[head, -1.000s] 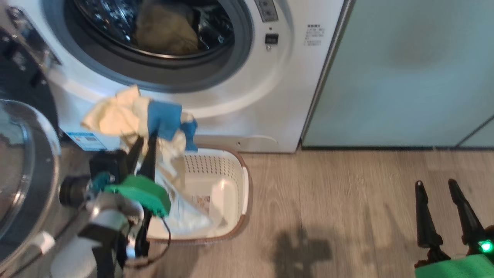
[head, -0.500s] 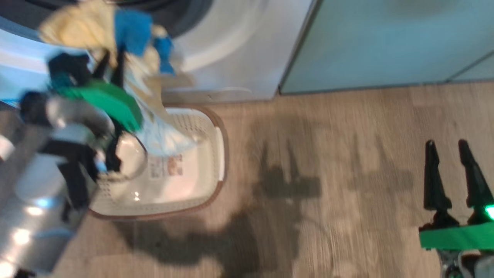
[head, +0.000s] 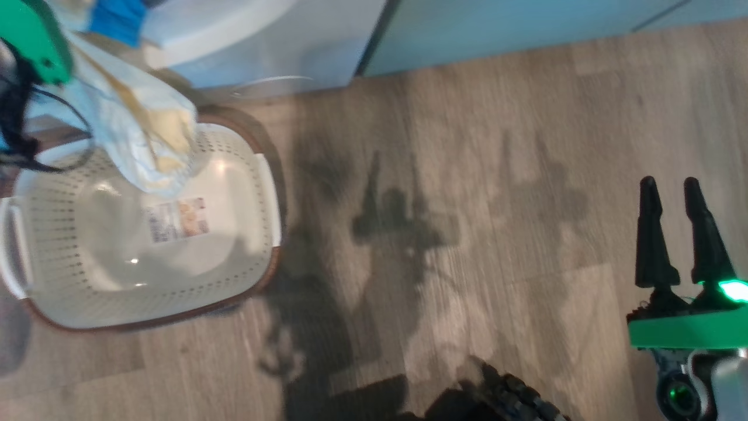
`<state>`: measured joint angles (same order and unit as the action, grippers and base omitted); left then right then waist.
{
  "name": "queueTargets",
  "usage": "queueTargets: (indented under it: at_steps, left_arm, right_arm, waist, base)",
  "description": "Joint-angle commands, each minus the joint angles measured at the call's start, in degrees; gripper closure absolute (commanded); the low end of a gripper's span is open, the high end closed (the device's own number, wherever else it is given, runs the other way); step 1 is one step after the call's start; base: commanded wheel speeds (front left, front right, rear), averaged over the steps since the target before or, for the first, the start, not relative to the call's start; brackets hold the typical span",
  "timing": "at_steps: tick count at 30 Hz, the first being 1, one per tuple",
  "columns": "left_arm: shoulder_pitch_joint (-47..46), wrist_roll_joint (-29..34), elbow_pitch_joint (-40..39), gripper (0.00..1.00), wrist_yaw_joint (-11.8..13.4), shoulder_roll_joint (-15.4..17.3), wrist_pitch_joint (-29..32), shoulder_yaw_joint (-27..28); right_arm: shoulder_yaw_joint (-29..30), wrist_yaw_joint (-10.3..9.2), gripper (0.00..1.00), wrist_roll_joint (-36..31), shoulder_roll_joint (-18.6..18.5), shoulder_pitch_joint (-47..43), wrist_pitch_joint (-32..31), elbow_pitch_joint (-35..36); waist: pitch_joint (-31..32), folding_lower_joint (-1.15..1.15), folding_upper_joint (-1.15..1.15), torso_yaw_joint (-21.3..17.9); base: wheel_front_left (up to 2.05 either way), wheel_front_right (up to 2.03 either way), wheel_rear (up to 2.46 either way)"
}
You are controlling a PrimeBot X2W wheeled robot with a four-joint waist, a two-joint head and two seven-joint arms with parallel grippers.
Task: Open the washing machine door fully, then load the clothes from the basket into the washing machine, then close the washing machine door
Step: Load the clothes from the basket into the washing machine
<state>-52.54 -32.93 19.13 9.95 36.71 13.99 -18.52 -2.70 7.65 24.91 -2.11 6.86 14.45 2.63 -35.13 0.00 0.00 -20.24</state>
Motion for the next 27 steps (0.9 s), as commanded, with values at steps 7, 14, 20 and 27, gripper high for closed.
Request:
queueTargets:
  at_steps: [7,14,20,27]
  left_arm:
    - [-8.1,-1.9,-0.9,1.0,-1.7,8.8,8.6,4.2]
    - [-14.0,-0.5,0.0,1.0,-2.5,12.4,9.8,4.8]
    - [-19.9,2.2,1.7,1.0,-2.2,13.7,6.6,5.0]
    - [-27.7,6.9,4.0,1.0,-1.9,13.6,-1.2,4.2]
  right_arm:
    - [-3.9,-0.16,0.0,3.4,-0.8,1.8,0.5,0.9]
    - [-5.7,-0.16,0.0,5.1,-0.8,2.3,0.5,0.2]
    - [-7.2,-0.16,0.0,5.8,-0.8,3.0,0.5,-0.1]
    - [-8.2,-0.16,0.0,6.6,-0.8,3.8,0.5,-0.3]
  waist:
    - [-4.6,0.0,0.0,-5.1]
    - [-6.5,0.0,0.0,-7.6]
    - [-8.3,0.0,0.0,-9.3]
    - [-10.2,0.0,0.0,-10.8]
  base:
    - [0.0,0.0,0.0]
    - [0.0,0.0,0.0]
    - [0.0,0.0,0.0]
    - [0.0,0.0,0.0]
